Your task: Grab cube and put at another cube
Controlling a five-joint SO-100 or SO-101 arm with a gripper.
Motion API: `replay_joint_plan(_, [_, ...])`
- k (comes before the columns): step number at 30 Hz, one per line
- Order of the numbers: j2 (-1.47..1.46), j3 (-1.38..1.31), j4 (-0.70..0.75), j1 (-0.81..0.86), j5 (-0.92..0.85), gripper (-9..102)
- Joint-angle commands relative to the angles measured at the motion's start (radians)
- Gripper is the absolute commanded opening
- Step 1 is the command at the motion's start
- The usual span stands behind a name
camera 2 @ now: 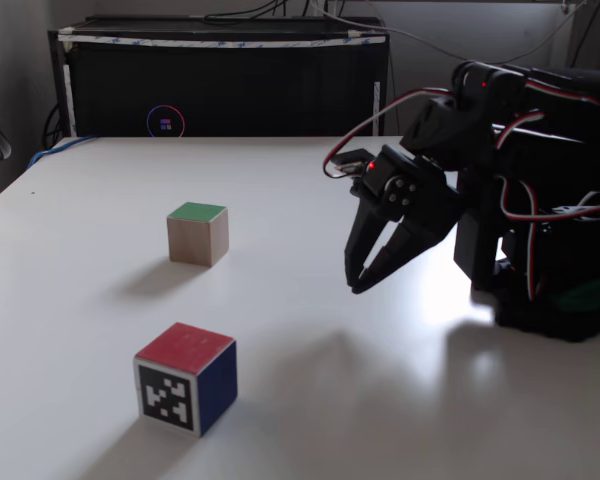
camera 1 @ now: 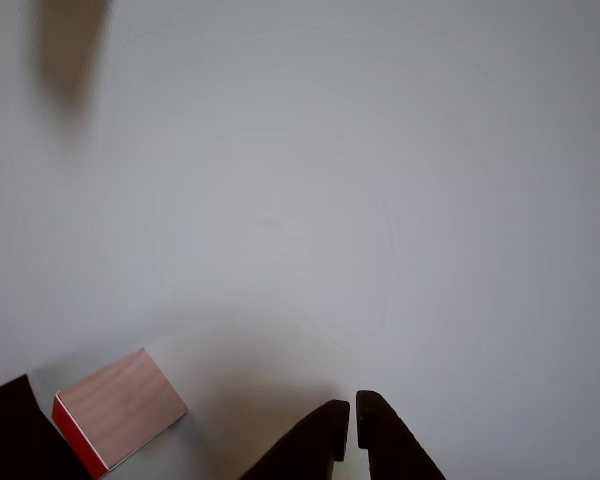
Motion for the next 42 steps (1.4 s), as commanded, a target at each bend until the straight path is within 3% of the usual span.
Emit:
replay_joint_plan(1, [0.005, -0.051, 0.011, 0.063, 0.006, 0])
replay_joint_plan(35, [0.000, -0.126, -0.015, 0.133, 0.048, 0])
replay_joint_plan(42, [-0.422, -0.472, -0.031, 0.147, 0.146, 9])
